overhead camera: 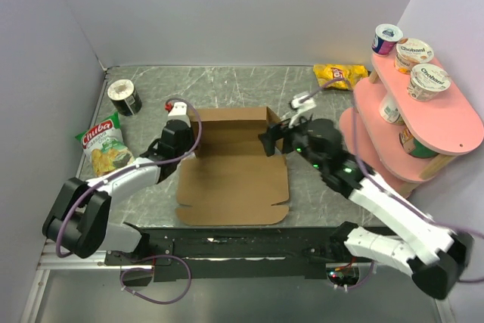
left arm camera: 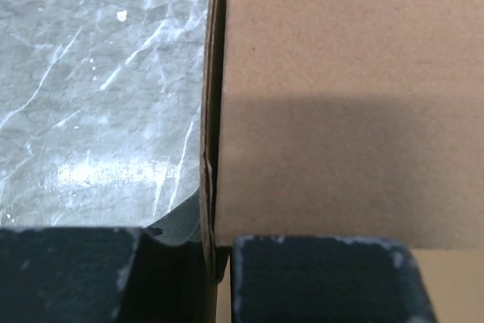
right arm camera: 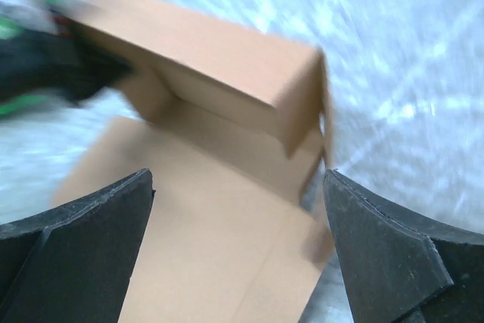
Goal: Fold the paper box
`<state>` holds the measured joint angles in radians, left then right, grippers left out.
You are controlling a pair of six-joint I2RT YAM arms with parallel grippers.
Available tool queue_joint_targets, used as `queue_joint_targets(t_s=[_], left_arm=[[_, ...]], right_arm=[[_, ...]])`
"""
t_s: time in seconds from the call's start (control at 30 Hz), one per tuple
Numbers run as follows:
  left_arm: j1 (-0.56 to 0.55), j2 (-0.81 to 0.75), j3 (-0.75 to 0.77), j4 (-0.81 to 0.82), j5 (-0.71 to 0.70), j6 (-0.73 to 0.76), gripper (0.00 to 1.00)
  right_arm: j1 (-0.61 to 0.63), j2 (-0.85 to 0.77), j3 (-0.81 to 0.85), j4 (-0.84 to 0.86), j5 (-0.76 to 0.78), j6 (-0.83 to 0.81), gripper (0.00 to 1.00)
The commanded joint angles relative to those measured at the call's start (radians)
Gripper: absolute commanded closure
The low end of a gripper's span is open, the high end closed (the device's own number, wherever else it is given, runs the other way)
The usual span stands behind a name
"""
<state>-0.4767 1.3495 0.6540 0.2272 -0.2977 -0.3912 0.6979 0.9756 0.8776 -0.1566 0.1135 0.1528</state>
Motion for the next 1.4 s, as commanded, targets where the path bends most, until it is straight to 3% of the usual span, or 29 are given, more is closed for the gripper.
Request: queue_joint_targets(t_s=[0.0,0.07,0.13,0.27,0.37,0.6,0.9,1.07,1.37], left_arm=[[0.041,-0.044,0.134,-0.176,0.129,-0.046,0.93],[0.056,-0.062,0.15,-0.224,0.169,-0.054,0.93],[0.073,-0.082,0.17,-0.275,0.216,-0.063,0.92],[0.119,-0.125,0.208,-0.382,0.279,-0.061,0.91],[0.13,-0.125,0.246,-0.455,0.316,-0.052,0.91],[0.17,-0.13,0.288,-0.528,0.434,0.021,0.91],[0.187,-0.122,0.273,-0.488,0.508,0.043,0.9],[0.187,-0.118,0.262,-0.493,0.505,0.052,0.91],[0.187,-0.151,0.25,-0.48,0.506,0.063,0.9]], right_arm=[[-0.003,-0.126,0.158,-0.233,-0.117,-0.007,0.01],[-0.064,-0.117,0.237,-0.344,-0.12,0.013,0.04],[-0.141,-0.107,0.242,-0.357,-0.217,0.011,0.09],[-0.429,-0.141,0.17,-0.258,-0.449,0.06,0.18],[-0.495,-0.134,0.13,-0.193,-0.523,0.073,0.23],[-0.492,-0.115,-0.018,-0.012,-0.715,-0.007,0.24],[-0.431,-0.054,-0.098,0.117,-0.735,-0.058,0.2],[-0.269,0.015,-0.055,0.126,-0.6,-0.082,0.11],[-0.222,0.095,-0.048,0.215,-0.471,-0.09,0.04]])
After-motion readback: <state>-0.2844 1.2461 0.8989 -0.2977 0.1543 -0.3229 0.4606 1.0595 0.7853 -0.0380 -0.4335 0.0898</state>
